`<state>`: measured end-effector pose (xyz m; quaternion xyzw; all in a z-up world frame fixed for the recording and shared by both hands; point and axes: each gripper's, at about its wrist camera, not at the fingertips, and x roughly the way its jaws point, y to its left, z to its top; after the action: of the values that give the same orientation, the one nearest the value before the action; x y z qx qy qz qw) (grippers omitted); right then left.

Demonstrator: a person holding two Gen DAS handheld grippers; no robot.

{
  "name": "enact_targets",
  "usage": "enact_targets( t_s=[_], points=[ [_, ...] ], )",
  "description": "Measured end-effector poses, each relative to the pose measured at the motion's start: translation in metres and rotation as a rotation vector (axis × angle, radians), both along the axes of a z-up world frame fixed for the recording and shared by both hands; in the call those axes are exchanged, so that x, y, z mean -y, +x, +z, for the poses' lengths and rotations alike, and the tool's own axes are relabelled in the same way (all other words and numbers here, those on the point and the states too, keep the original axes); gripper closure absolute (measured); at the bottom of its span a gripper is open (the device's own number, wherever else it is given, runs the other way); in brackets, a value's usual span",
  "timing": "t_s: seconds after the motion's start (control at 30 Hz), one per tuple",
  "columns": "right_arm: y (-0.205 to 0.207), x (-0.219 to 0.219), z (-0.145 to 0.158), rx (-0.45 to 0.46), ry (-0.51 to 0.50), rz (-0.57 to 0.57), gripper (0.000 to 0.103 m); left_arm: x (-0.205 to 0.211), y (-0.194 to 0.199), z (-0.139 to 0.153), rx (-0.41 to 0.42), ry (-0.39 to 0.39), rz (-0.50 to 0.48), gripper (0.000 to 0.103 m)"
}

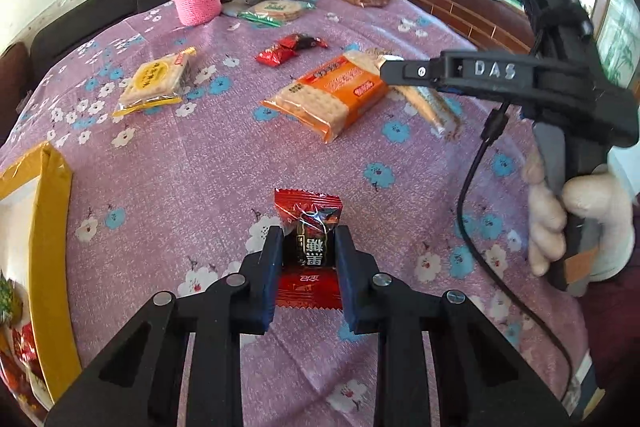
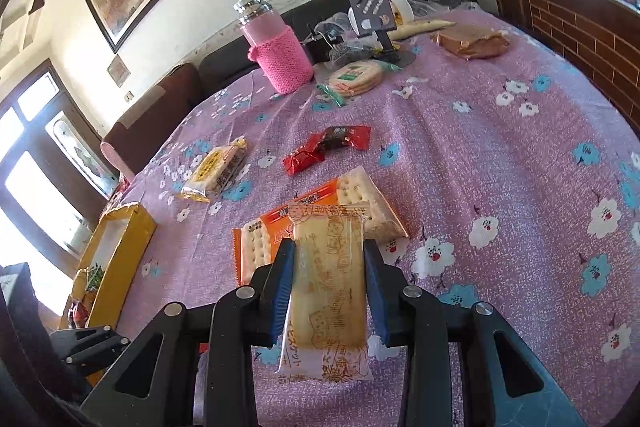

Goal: Organize snacks
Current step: 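Carry the biscuit pack and red candy over the white box and open both tools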

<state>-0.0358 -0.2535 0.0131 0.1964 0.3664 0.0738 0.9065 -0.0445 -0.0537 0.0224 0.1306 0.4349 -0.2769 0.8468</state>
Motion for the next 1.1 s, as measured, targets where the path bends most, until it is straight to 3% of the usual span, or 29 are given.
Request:
enact_targets(
  t_s=[0.17, 0.3, 0.43, 0.6, 0.73, 0.93, 1.1],
  points=[
    [-0.004, -0.006, 0.003, 0.026, -0.056, -0.015, 0.068, -0.035, -0.011, 0.021, 0.025, -0.064, 0.067, 0.08],
    [-0.002, -0.012, 0.002, 0.007, -0.095, -0.034, 0.068, -0.097, -0.021, 0.045, 0.051, -0.173, 0.202, 0.08],
    [-0.009, -0.023, 0.008, -0.037, 0.037, 0.004, 0.068, -0.161, -0.034, 0.055, 0.099, -0.207, 0.348, 0.08],
    [-0.015, -0.088, 0.031, -0.024, 0.028, 0.139, 0.069, -0.231, -0.042, 0.051, 0.102, -0.245, 0.512, 0.08],
    [-0.016, -0.152, 0.051, -0.005, 0.05, 0.264, 0.069, -0.269, -0.049, 0.044, 0.092, -0.286, 0.584, 0.08],
    [-0.017, -0.249, 0.062, -0.016, 0.048, 0.444, 0.069, -0.306, -0.052, 0.029, 0.076, -0.281, 0.654, 0.08],
    [-0.01, -0.313, 0.056, -0.042, -0.002, 0.525, 0.069, -0.314, -0.045, 0.021, 0.05, -0.286, 0.652, 0.08]
  ],
)
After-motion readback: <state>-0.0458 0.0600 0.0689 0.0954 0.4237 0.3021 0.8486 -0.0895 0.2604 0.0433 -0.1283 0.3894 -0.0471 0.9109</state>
